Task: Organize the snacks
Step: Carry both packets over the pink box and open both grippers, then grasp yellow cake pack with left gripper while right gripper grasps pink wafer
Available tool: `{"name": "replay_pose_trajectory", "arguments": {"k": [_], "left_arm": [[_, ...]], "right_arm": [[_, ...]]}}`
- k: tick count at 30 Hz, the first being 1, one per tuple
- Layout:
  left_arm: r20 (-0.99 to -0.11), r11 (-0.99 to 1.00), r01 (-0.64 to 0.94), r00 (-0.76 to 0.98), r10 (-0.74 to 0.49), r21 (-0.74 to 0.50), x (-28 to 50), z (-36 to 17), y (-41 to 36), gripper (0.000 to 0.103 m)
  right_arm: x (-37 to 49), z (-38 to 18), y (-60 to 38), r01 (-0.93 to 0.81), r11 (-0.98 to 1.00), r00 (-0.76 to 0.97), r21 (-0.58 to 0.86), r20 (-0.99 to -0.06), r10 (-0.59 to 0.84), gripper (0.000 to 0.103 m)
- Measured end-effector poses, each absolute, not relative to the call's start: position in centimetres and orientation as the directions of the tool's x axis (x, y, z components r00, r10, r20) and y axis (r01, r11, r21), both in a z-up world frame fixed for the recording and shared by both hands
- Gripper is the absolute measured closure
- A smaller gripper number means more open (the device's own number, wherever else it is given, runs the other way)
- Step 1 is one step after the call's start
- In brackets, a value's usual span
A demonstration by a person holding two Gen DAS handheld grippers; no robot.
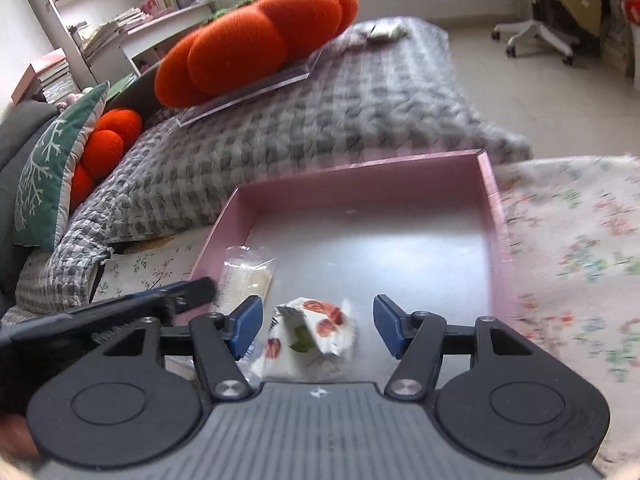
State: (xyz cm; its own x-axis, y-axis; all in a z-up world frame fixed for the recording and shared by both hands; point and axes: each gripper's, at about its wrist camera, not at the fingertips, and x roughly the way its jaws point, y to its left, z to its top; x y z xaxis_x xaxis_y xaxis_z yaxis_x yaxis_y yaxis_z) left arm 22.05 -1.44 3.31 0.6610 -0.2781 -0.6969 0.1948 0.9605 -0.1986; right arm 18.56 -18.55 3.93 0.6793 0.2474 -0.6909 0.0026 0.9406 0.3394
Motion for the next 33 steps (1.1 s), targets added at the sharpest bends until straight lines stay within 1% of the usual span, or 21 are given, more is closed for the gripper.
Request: {"name": "replay_pose_trajectory", "arguments": {"k": [1,2,4,8,10,12,16,20,24,33], "left_arm": [[-0.698,0.963,0.18,0.663,-0.271,-0.202,21.5,3.8,-1.1,0.067],[-0.698,0.963,0.172,0.664,-0.268,-0.206,20.9,4.3,-0.8,0.064],[-0.702,0.966,0.158,0.664,-0.258,-0.206,19.5,4.9,-0.2,0.054],[-0.726,0.971,0.139,0.645,-0.238,-0.195,16.0,5.5,0.3,0.049],[-0.736,0.972,0.141,0.635,-0.234,-0.188,14.3,5.3,0.3,0.041],[-0.75,0.975,0.142,0.623,-0.224,-0.173,12.6,4.9,0.2,0.038],[-0.779,0.977,0.151,0.59,-0.214,-0.154,10.2,3.5,0.1,0.036],[-0.802,0.978,0.145,0.56,-0.209,-0.153,9.5,2.1,0.3,0.036],[-0.808,0.979,0.14,0.554,-0.202,-0.149,9.2,1.4,0.5,0.036],[-0.818,0.978,0.151,0.538,-0.204,-0.145,9.3,0.3,0.5,0.036]], "right_arm": [[17.7,4.5,-18.9,0.006,0.943,0.685,0.332,-0.688,0.238,0.04],[17.0,4.9,-19.3,0.005,0.946,0.689,0.325,-0.686,0.233,0.034],[15.3,5.7,-20.0,0.009,0.952,0.7,0.305,-0.682,0.212,0.029],[12.4,6.4,-21.4,0.045,0.952,0.688,0.302,-0.701,0.189,0.028],[11.2,6.4,-21.5,0.051,0.948,0.681,0.314,-0.705,0.197,0.027],[10.2,6.4,-21.2,0.054,0.946,0.672,0.321,-0.712,0.203,0.024],[8.7,5.9,-19.9,0.039,0.949,0.649,0.313,-0.73,0.213,0.022],[7.7,5.3,-19.3,0.047,0.954,0.64,0.294,-0.743,0.197,0.021],[6.9,4.4,-19.2,0.058,0.944,0.615,0.325,-0.756,0.223,0.021],[6.6,3.2,-19.4,0.084,0.944,0.599,0.32,-0.773,0.209,0.023]]}}
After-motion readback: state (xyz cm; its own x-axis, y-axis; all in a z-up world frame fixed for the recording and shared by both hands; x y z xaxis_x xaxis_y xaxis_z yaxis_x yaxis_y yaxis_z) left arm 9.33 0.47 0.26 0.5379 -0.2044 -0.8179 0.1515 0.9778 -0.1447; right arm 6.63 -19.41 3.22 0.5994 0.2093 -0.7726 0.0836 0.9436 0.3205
